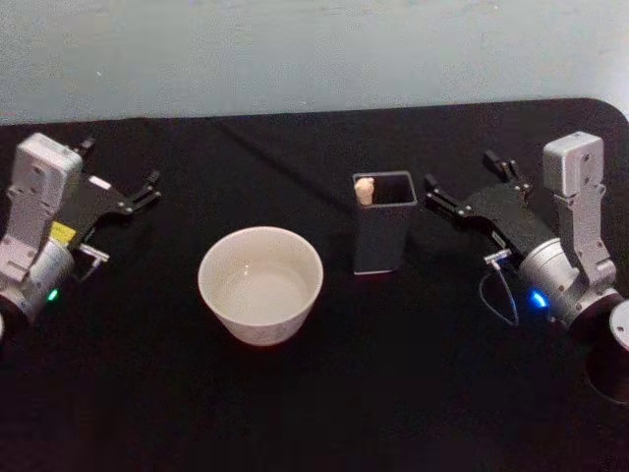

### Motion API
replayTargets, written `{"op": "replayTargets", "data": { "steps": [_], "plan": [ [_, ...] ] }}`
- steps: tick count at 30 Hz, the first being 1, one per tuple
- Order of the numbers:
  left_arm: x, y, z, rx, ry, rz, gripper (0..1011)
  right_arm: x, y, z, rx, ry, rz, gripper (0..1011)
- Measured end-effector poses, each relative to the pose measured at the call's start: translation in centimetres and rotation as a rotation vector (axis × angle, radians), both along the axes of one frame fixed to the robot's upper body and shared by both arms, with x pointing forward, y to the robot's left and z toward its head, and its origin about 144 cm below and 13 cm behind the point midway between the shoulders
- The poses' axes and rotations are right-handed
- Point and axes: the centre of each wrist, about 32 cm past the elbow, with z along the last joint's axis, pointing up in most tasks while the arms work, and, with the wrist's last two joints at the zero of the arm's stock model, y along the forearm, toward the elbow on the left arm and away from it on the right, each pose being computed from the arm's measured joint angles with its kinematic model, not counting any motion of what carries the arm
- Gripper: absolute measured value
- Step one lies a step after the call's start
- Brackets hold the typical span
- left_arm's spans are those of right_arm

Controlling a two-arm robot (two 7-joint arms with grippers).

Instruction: Pick up the stirring spoon with one hand, stir inside the cup, then place it back in its original position.

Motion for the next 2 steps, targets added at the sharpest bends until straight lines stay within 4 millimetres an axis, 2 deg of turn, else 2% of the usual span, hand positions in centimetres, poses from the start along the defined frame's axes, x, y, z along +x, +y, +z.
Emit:
{"op": "replayTargets", "data": {
  "steps": [2],
  "plan": [
    [0.0, 0.0, 0.0, 0.0, 0.0, 0.0, 1002, 0.0, 0.0, 0.0, 0.0, 0.0, 0.0, 1000]
  ]
}}
